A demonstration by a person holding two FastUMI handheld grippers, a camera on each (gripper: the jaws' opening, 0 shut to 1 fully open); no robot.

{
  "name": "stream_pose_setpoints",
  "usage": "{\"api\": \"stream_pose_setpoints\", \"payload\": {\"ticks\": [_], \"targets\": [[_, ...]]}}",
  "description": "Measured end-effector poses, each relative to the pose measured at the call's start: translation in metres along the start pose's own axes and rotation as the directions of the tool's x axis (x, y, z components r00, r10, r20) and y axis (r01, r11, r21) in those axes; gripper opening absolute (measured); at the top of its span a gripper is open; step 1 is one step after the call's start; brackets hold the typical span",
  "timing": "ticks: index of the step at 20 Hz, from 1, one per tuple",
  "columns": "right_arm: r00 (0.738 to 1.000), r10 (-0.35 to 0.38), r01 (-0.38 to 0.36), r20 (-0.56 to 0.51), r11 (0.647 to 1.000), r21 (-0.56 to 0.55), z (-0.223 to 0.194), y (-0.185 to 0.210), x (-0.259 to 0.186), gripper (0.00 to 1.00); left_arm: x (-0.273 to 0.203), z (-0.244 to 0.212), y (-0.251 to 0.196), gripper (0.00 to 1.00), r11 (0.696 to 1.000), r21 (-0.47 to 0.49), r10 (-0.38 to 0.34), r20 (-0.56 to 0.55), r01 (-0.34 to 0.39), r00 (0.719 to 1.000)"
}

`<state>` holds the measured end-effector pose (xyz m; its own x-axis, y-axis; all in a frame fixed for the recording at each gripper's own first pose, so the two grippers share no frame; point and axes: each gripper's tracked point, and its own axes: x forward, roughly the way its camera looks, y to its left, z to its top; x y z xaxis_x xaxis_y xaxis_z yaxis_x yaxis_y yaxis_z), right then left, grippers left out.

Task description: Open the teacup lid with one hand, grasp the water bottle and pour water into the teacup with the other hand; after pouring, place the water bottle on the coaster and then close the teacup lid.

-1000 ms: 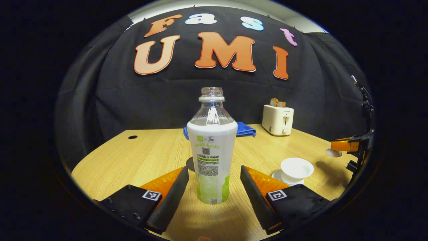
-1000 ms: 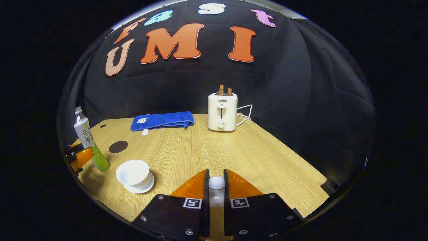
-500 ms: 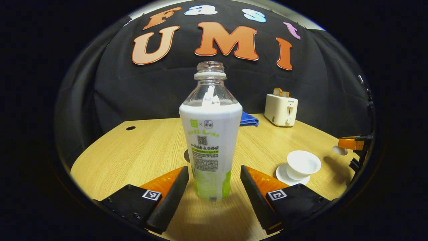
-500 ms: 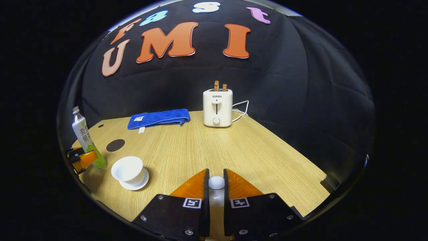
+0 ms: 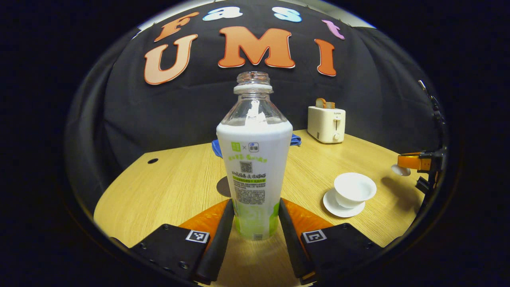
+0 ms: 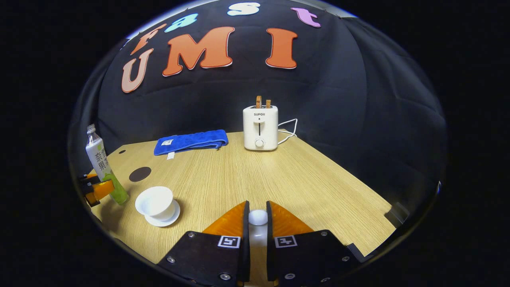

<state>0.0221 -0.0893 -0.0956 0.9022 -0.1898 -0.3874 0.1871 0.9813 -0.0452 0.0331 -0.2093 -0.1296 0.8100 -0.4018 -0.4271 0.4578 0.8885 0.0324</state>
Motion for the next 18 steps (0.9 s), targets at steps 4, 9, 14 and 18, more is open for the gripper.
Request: {"api": "stream_pose_setpoints", "payload": {"ticks": [4,9,14,18], "targets": [[1.000,0.002,-0.002,0.004,1.000,0.001,0.000,0.001,-0.002,0.17,-0.006,0.007,-0.006,0.68,0.992,0.124,-0.008,0.002,0.007,1.000],[1.000,0.007,-0.007,0.006,1.000,0.014,-0.001,-0.002,-0.003,0.17,-0.007,0.017,-0.002,0.70,0.952,0.304,0.026,0.003,-0.026,1.000],[1.000,0.004,-0.004,-0.008,0.999,0.036,-0.008,-0.007,-0.001,0.17,-0.001,0.019,-0.001,0.68,0.857,0.512,0.063,0.000,-0.054,0.998],[1.000,0.003,-0.003,0.000,0.999,0.040,-0.008,-0.012,-0.004,0.17,0.008,0.009,-0.006,0.70,0.778,0.628,0.064,-0.039,-0.025,0.997]]}}
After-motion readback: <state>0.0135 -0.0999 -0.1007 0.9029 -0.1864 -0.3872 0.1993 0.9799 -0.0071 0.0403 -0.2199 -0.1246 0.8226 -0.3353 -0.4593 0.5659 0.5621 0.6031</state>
